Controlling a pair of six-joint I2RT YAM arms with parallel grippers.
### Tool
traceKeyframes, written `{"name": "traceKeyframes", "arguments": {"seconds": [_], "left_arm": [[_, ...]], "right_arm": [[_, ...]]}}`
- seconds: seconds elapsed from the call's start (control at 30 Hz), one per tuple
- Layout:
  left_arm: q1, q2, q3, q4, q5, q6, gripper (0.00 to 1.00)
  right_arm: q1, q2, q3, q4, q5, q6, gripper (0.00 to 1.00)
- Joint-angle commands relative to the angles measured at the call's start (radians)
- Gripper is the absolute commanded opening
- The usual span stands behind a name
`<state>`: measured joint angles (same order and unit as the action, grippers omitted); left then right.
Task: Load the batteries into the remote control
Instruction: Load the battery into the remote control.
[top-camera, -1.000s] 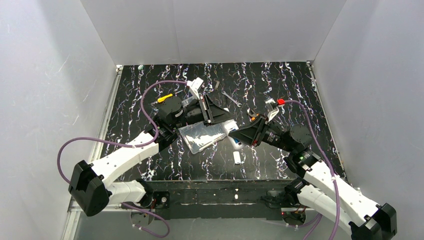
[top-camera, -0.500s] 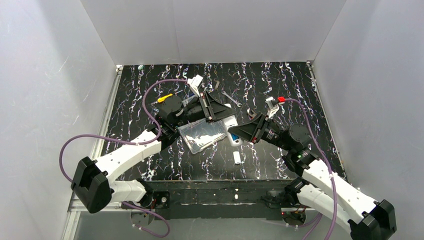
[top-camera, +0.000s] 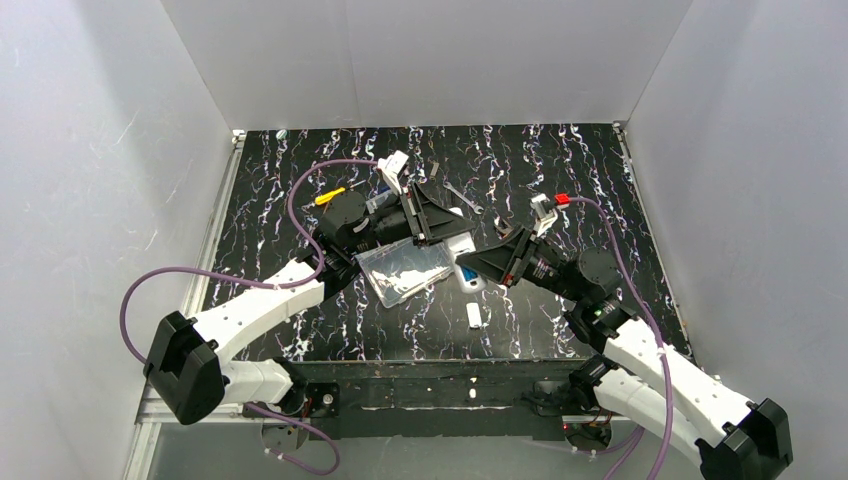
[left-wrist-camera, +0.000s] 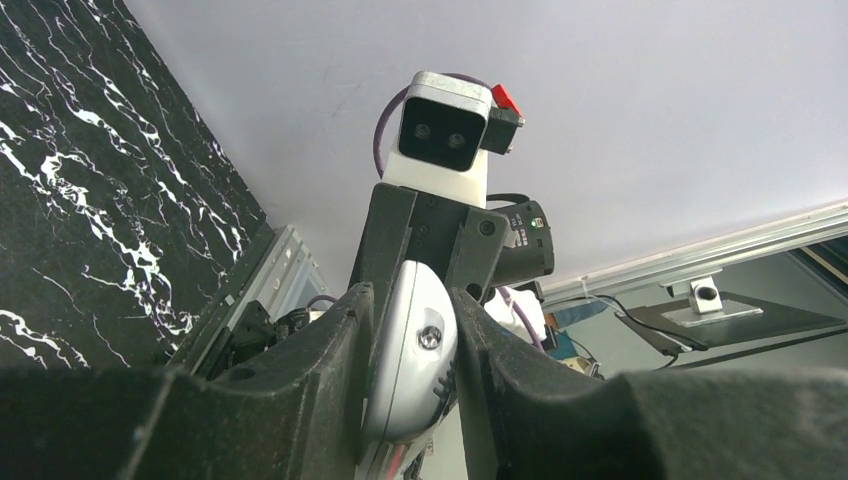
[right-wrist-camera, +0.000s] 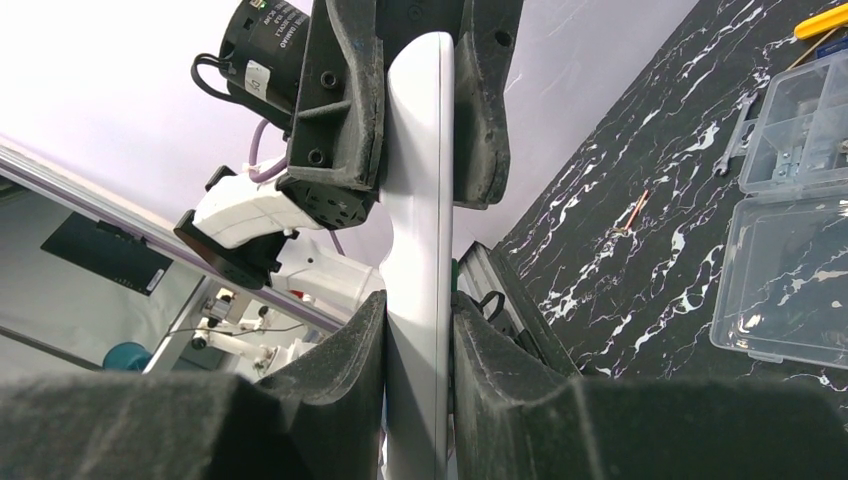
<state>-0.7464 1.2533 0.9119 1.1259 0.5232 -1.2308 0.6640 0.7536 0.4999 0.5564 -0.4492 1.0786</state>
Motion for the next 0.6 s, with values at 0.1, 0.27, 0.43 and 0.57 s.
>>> {"name": "traceKeyframes", "arguments": {"seconds": [0.1, 0.27, 0.43, 0.57], "left_arm": [[-0.010, -0.039, 0.045, 0.048, 0.082, 0.041, 0.33], [-0.010, -0.061, 0.044, -0.016, 0.087, 0.079, 0.33], [-0.010, -0.067, 0.043, -0.024, 0.085, 0.085, 0.32], [-0.011, -0.067, 0.042, -0.021, 0.080, 0.083, 0.33]], "right_arm": [[-0.028, -0.016, 0.002, 0.047, 0.017, 0.025, 0.01], [-0.034, -0.011, 0.007, 0.036, -0.018, 0.024, 0.01], [-0.038, 0.003, 0.023, 0.022, -0.069, 0.017, 0.01], [-0.041, 0.018, 0.038, -0.002, -0.114, -0.001, 0.01]]}}
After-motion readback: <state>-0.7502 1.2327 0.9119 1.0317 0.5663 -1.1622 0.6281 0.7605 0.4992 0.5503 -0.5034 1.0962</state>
